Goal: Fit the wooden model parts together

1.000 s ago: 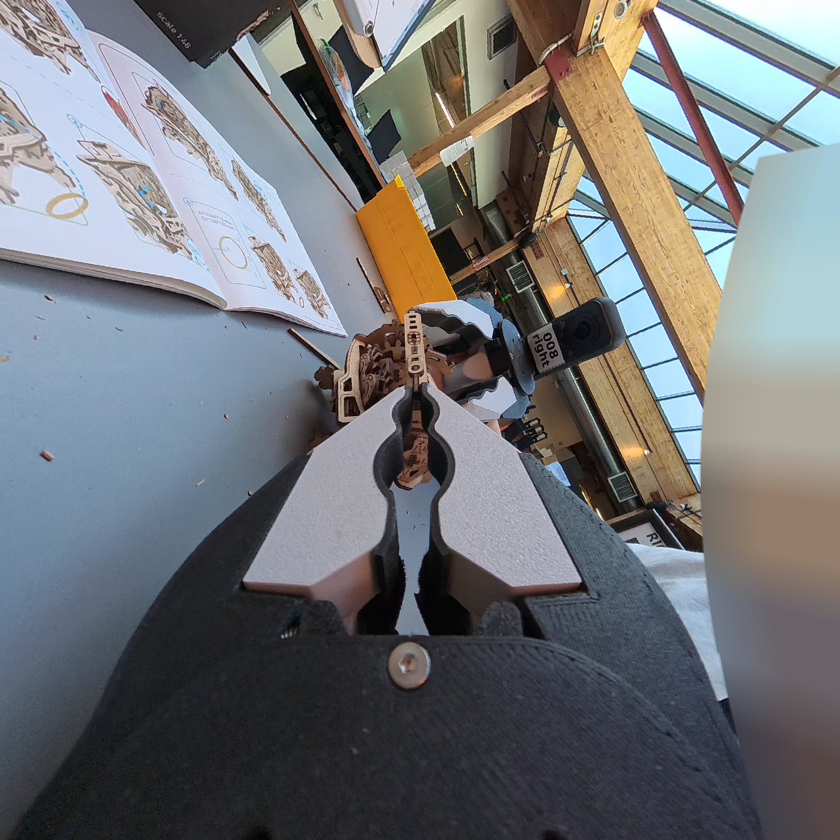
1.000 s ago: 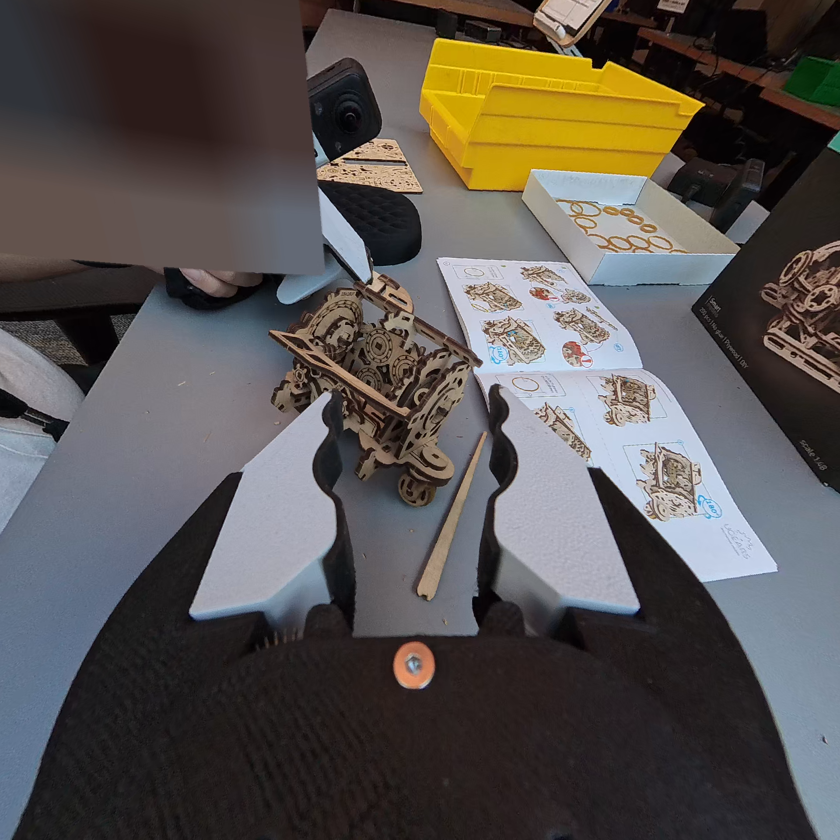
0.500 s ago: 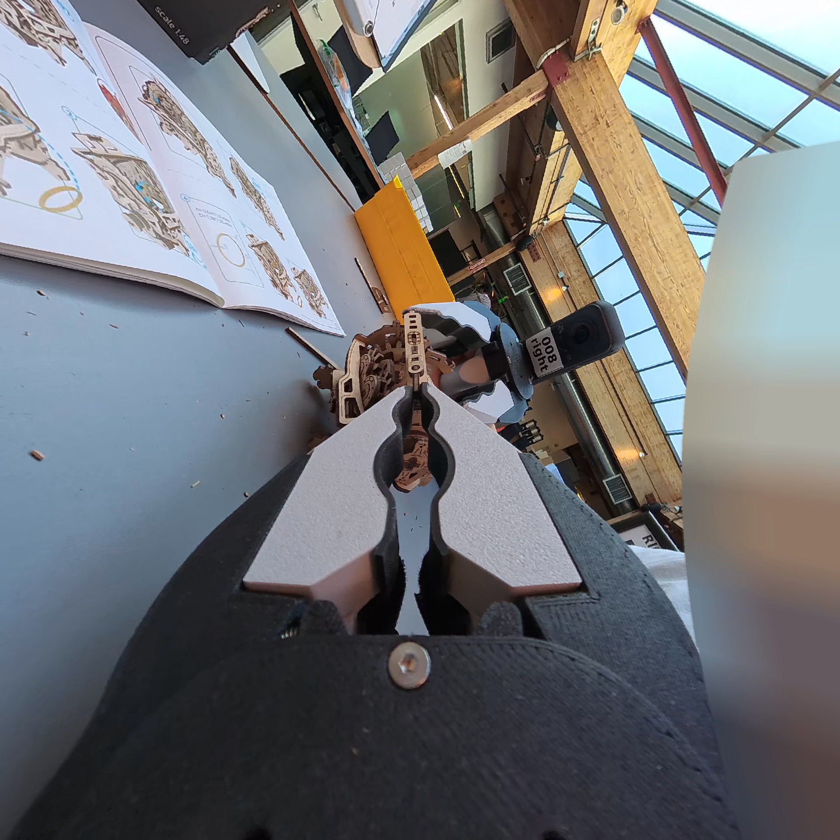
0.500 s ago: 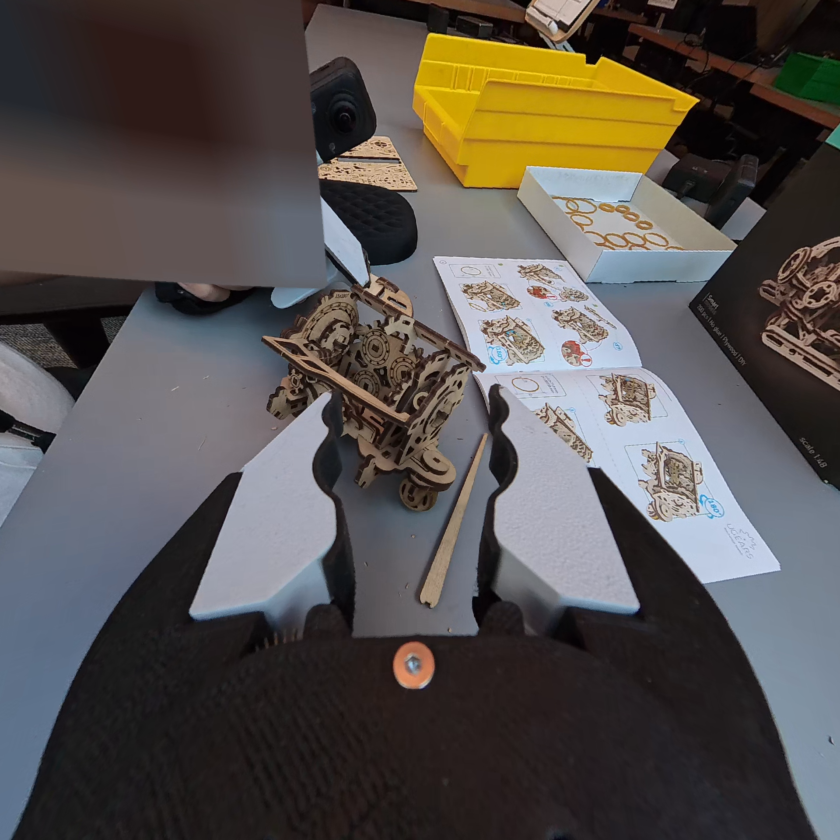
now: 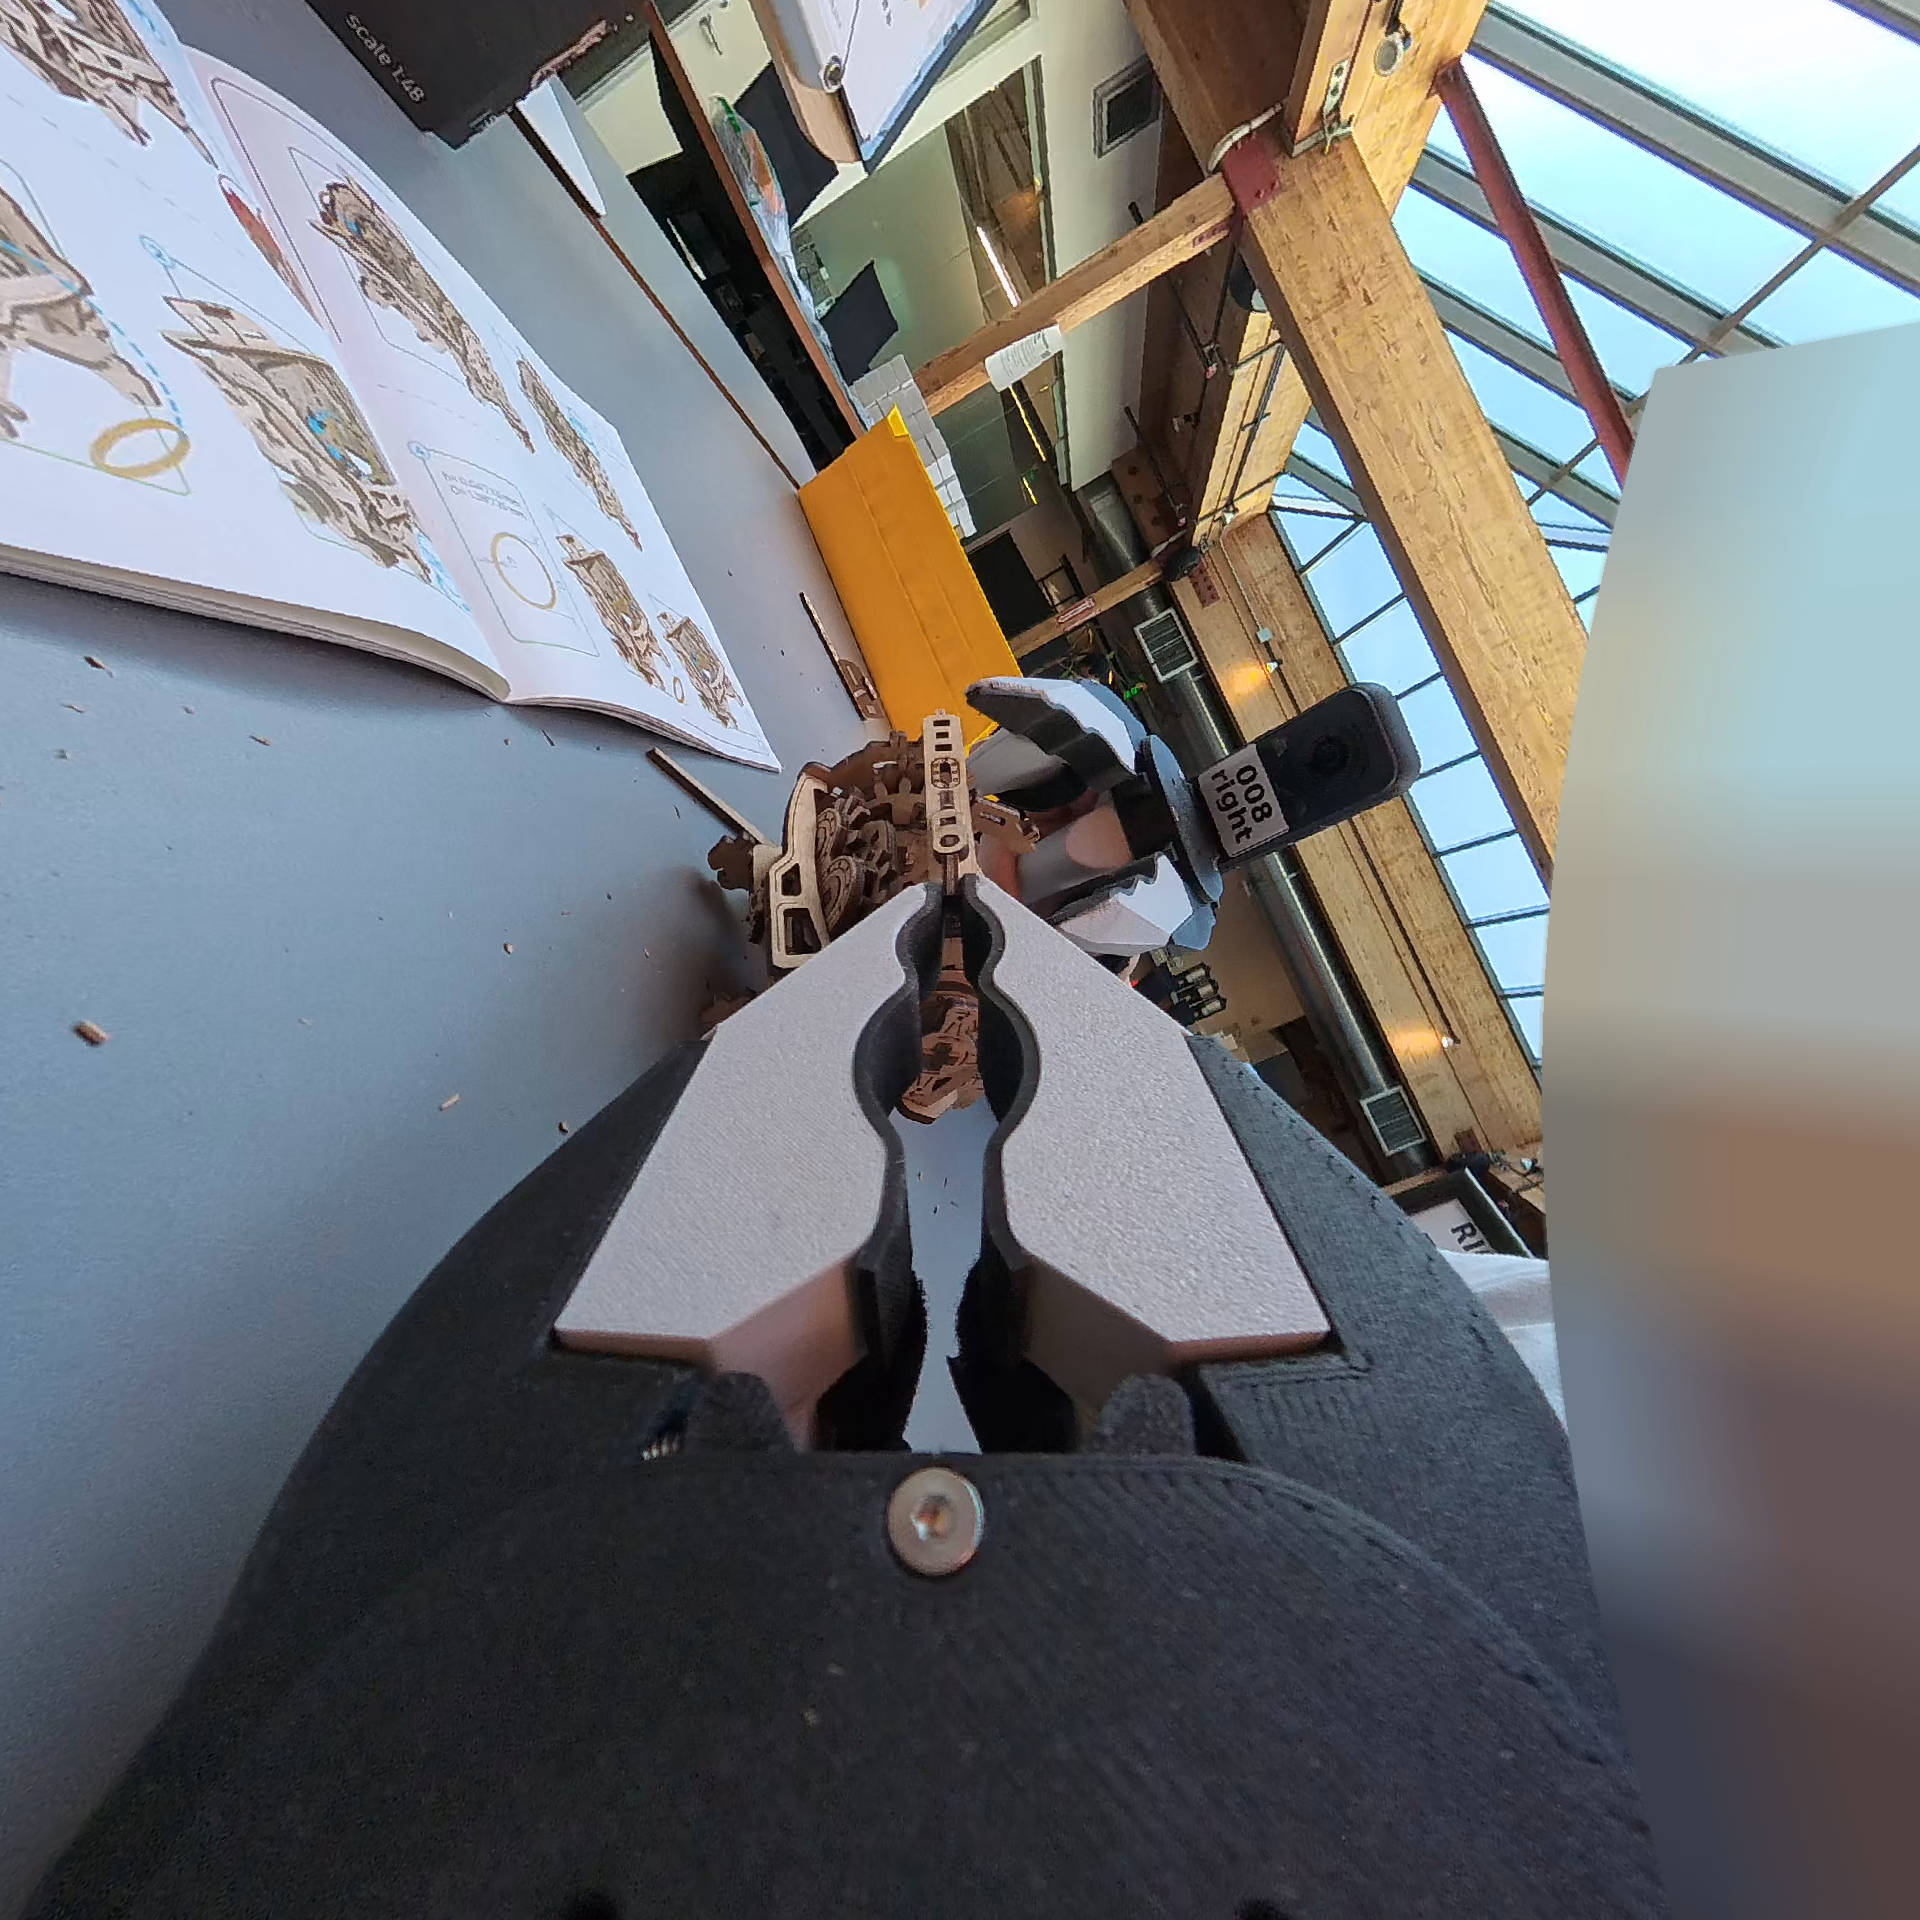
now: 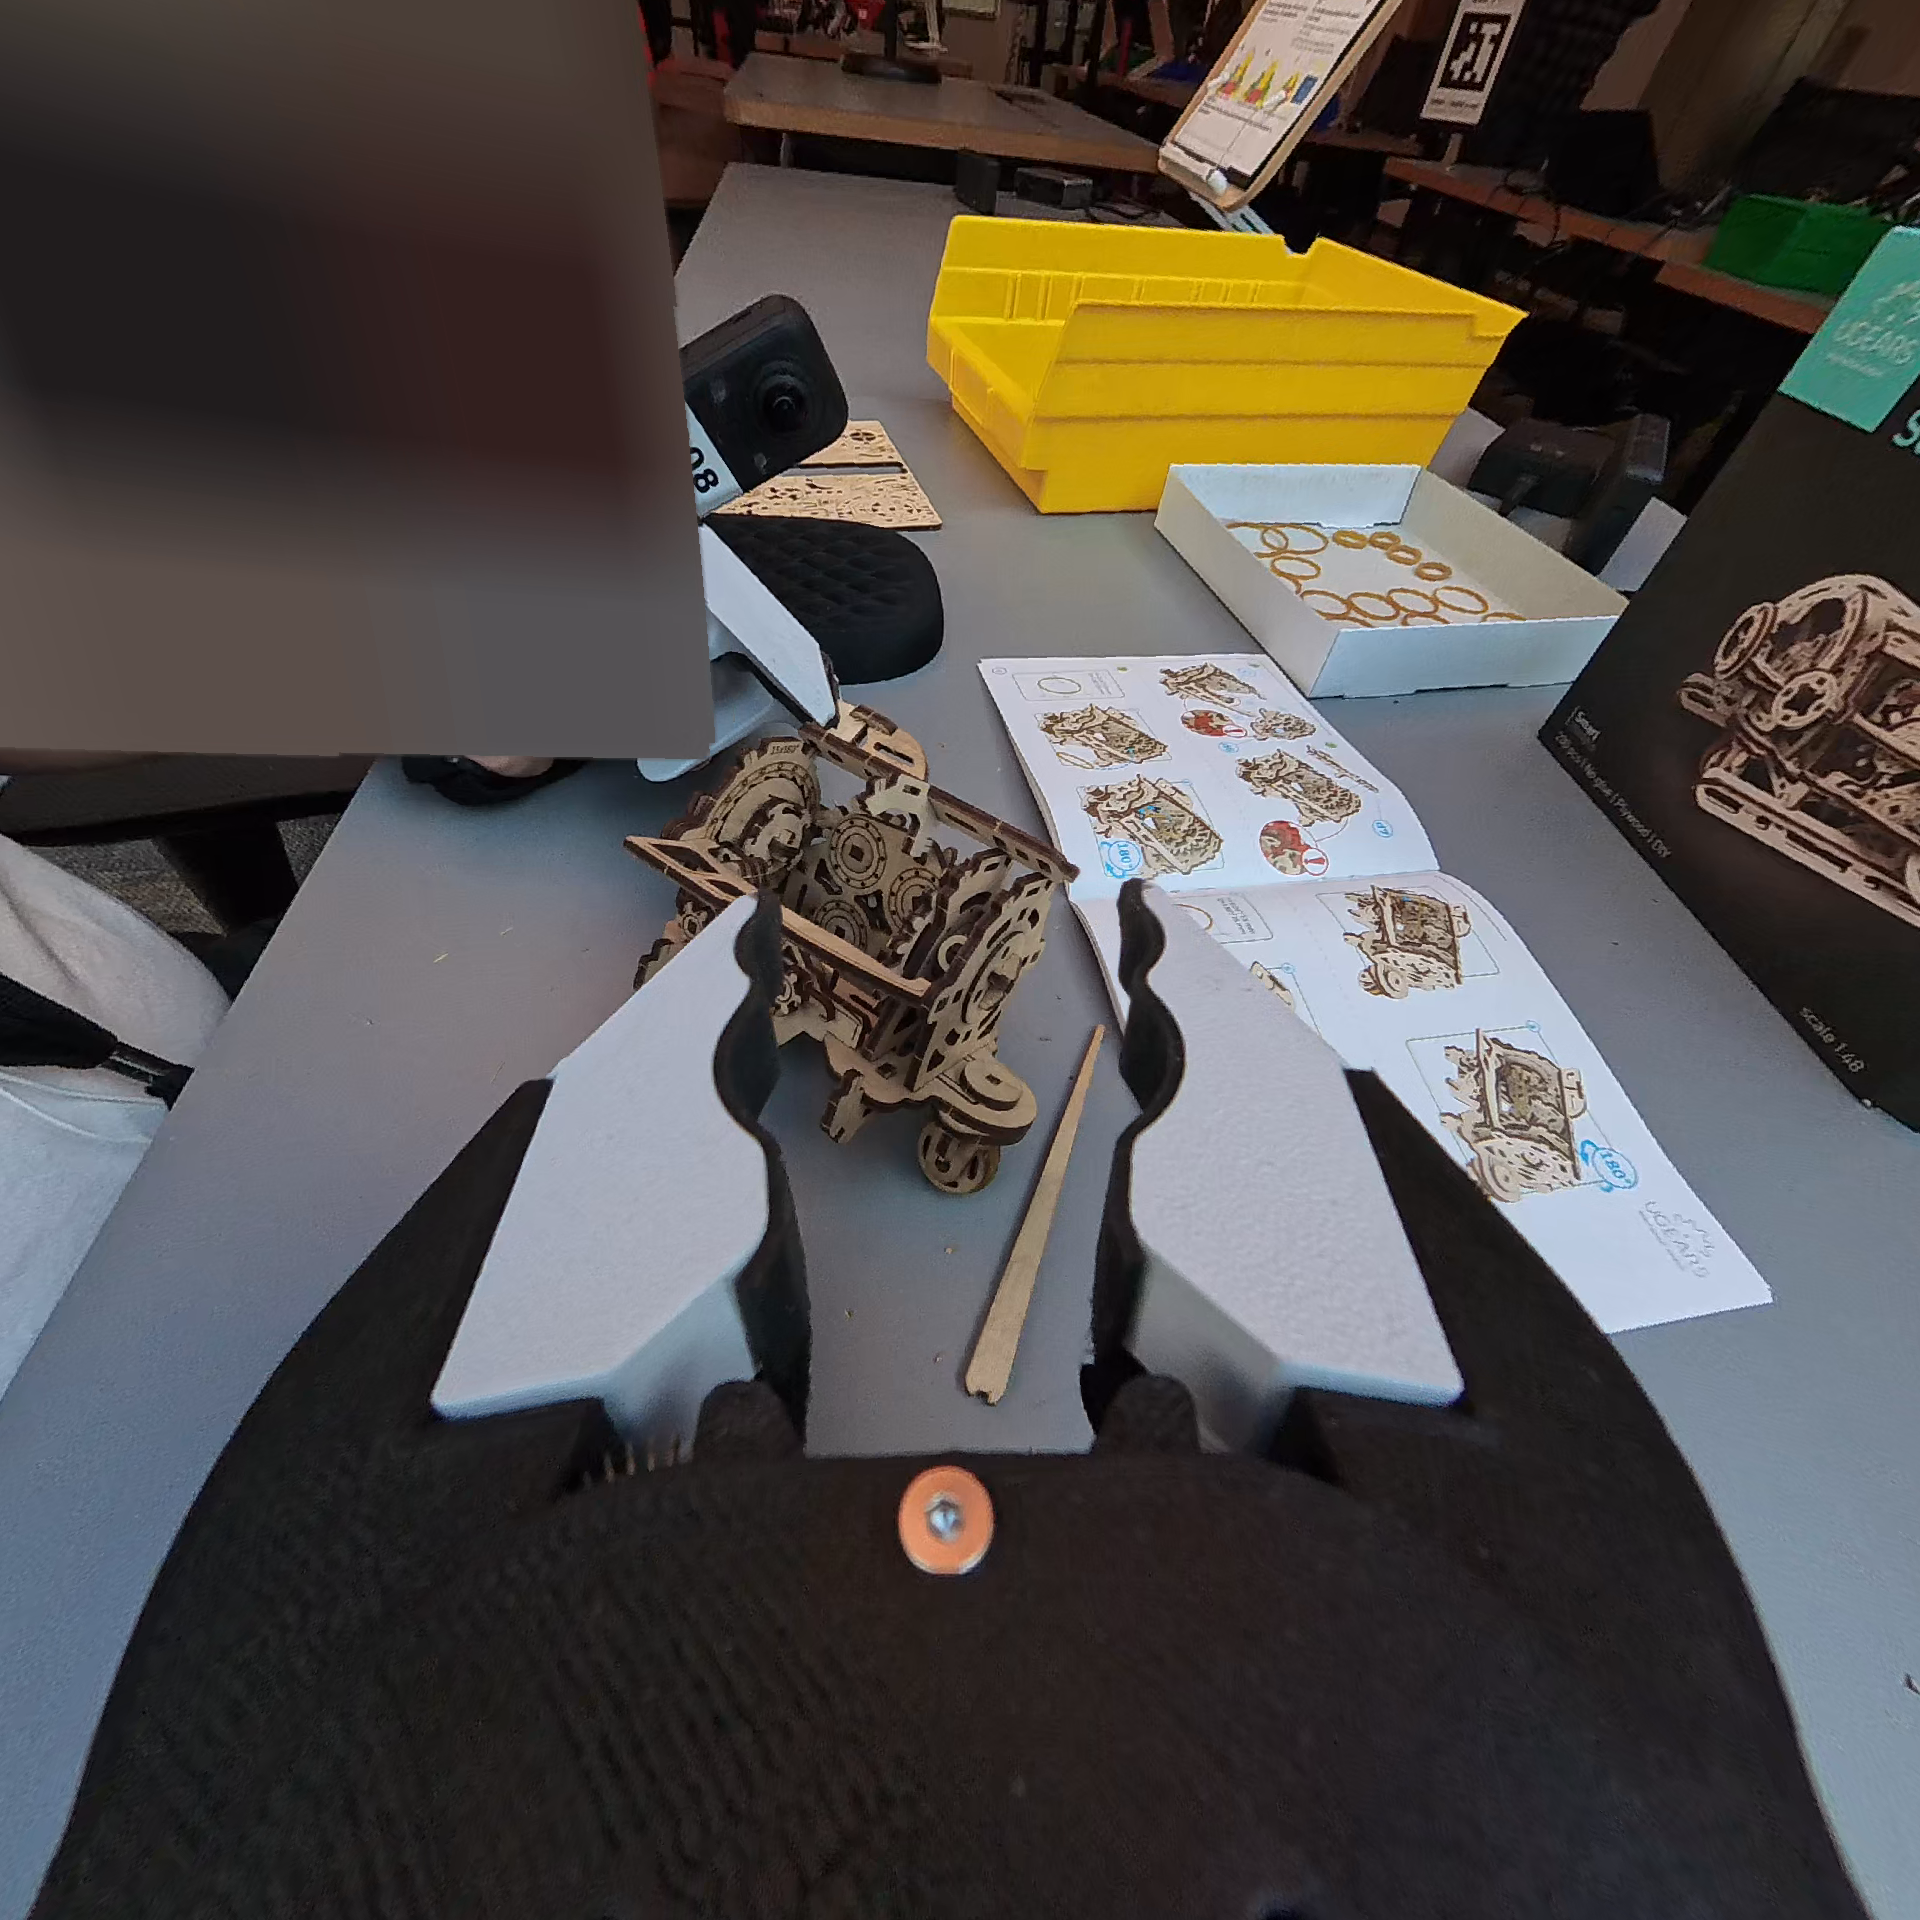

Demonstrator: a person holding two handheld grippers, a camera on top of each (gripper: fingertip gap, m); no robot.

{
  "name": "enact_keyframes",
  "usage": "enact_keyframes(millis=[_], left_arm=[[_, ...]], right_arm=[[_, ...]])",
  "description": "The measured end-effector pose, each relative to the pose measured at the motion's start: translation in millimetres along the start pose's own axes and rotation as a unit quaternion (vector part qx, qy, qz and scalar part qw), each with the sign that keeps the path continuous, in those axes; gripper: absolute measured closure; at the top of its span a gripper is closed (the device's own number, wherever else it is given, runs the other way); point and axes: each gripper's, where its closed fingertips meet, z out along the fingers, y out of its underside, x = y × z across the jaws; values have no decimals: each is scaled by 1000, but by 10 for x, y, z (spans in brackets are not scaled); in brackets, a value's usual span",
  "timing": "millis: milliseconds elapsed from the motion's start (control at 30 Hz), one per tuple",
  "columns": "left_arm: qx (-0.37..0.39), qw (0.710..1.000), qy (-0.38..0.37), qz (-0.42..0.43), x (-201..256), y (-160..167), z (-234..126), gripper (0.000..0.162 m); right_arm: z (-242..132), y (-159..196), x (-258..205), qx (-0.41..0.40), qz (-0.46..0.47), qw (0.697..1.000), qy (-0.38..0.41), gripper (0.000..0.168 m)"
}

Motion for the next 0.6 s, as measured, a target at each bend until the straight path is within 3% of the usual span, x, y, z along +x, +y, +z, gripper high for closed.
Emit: enact_keyframes(millis=[600], left_arm=[[1,1000,14,-13,18,2,-1,162]], right_arm=[[10,37,108,-5,5,1000,30,104]])
